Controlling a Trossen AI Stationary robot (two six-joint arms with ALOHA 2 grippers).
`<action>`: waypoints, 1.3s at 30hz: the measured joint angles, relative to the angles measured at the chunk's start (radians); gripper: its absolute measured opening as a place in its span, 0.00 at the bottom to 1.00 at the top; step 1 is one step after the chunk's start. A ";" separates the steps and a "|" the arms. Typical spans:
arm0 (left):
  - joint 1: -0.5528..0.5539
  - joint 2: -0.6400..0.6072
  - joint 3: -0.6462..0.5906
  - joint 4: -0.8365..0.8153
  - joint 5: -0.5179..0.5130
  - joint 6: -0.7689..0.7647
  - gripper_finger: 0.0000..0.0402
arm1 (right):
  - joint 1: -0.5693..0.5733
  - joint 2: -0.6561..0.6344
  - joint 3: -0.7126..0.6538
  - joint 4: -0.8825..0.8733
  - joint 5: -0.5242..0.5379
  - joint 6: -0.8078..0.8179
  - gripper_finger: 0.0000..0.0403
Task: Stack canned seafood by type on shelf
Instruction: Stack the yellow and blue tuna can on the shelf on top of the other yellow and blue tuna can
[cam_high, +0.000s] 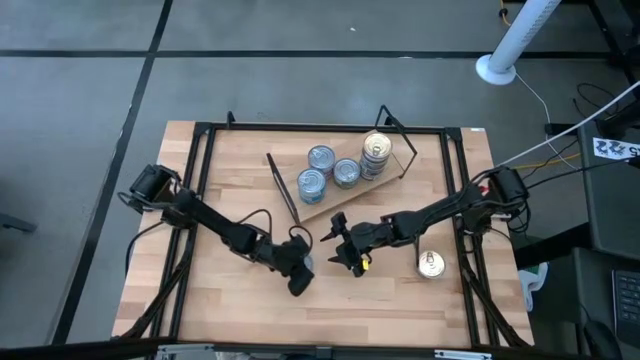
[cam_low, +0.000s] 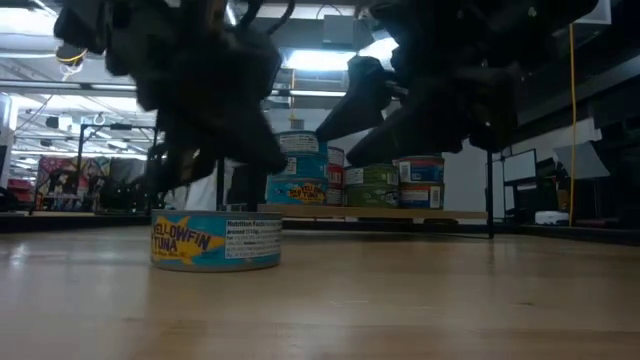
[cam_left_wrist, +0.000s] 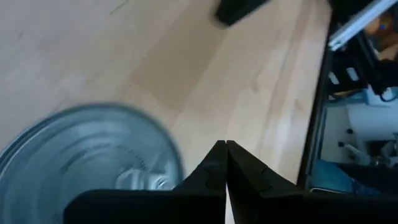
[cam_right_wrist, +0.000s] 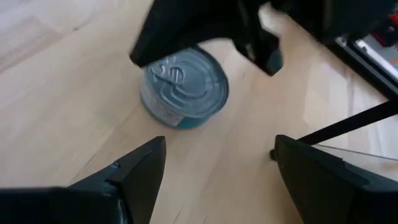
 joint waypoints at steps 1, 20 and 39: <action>0.000 -0.001 0.011 -0.001 0.000 0.023 0.00 | 0.000 0.003 0.000 -0.003 0.000 0.000 0.74; -0.021 -0.015 0.098 -0.190 0.217 0.509 0.15 | -0.001 0.004 0.000 -0.013 0.000 0.002 0.74; -0.076 -0.016 0.098 -0.430 -0.048 0.938 0.39 | -0.003 0.004 0.000 -0.013 0.000 0.003 0.74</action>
